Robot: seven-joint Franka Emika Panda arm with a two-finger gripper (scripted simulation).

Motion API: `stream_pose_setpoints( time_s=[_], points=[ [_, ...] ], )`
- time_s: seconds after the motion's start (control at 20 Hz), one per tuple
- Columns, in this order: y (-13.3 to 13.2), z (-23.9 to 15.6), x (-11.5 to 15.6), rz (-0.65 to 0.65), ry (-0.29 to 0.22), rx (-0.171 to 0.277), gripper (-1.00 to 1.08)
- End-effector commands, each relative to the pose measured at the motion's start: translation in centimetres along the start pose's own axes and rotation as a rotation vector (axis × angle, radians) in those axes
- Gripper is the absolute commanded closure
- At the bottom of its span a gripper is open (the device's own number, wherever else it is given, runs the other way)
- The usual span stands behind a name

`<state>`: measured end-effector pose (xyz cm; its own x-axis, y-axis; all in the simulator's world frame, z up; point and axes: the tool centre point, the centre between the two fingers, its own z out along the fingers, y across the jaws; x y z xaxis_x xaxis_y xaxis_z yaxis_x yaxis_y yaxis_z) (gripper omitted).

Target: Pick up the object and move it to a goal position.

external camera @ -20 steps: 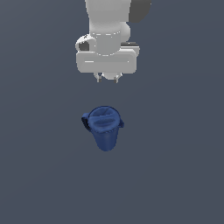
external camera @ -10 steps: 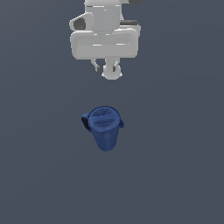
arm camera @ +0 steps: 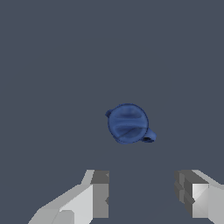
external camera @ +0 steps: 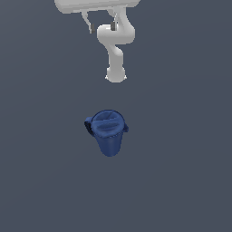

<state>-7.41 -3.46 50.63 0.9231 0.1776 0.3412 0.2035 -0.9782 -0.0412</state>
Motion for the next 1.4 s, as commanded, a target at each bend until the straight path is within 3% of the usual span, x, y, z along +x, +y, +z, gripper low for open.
stream_pose_setpoints(
  time_s=[0.0, 0.4, 0.75, 1.05, 1.35],
  points=[
    [0.5, -3.4, 0.3, -0.052, 0.065, 0.021, -0.2],
    [3.3, -12.6, -0.2, -0.205, 0.266, 0.107, -0.2],
    [7.6, -17.8, -1.8, -0.32, 0.436, 0.199, -0.2],
    [12.3, -19.4, -3.3, -0.402, 0.573, 0.289, -0.2],
    [17.4, -17.8, -4.4, -0.466, 0.699, 0.388, -0.2]
  ],
)
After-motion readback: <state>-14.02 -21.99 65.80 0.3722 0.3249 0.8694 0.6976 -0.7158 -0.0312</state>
